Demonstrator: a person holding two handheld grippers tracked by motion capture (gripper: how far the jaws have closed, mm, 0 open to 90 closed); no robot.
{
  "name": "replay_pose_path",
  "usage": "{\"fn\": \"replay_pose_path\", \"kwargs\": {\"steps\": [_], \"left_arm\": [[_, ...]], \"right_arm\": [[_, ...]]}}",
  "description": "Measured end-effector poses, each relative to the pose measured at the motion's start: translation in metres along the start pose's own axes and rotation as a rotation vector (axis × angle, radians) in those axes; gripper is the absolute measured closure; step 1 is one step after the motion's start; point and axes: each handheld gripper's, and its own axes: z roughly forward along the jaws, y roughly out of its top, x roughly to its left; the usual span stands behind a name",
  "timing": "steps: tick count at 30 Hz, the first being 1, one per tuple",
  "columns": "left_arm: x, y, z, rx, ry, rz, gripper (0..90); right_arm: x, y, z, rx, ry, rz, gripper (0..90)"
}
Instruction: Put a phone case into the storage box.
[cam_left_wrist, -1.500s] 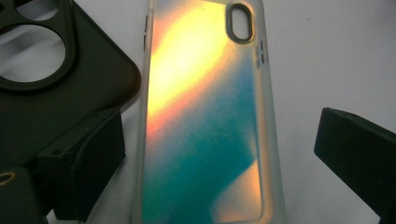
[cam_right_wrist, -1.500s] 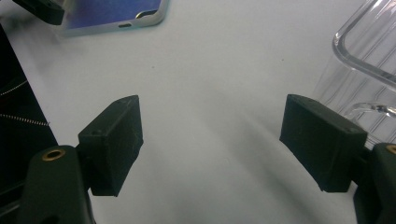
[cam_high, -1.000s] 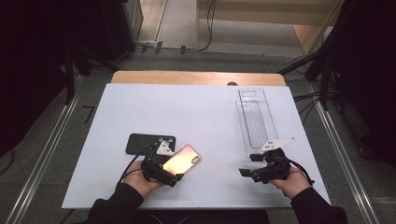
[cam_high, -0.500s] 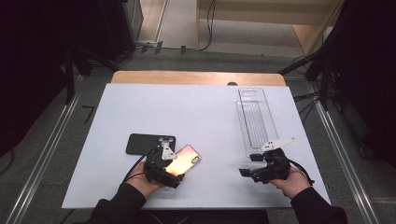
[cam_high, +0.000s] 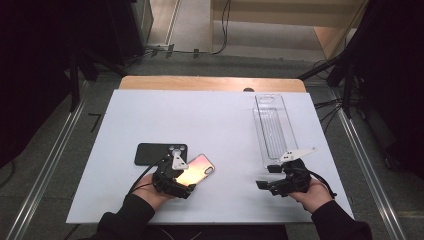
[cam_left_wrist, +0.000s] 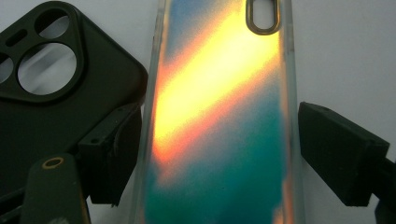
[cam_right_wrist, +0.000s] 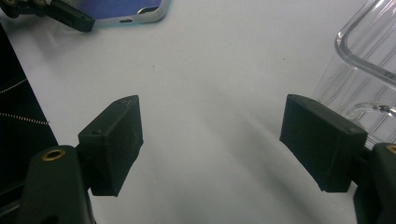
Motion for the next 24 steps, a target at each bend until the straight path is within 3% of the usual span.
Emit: {"fn": "replay_pose_path", "kwargs": {"steps": [11, 15, 24], "left_arm": [[-0.003, 0.003, -0.006, -0.024, -0.051, 0.007, 17.0], [-0.001, 0.006, -0.016, -0.071, -0.099, -0.014, 17.0], [0.004, 0.018, -0.037, -0.161, -0.132, -0.046, 17.0]], "right_arm": [[0.000, 0.000, -0.001, -0.002, 0.006, -0.002, 19.5], [0.000, 0.000, -0.001, -0.003, 0.005, -0.002, 19.5], [0.000, 0.001, -0.004, -0.034, 0.002, 0.002, 19.5]]}}
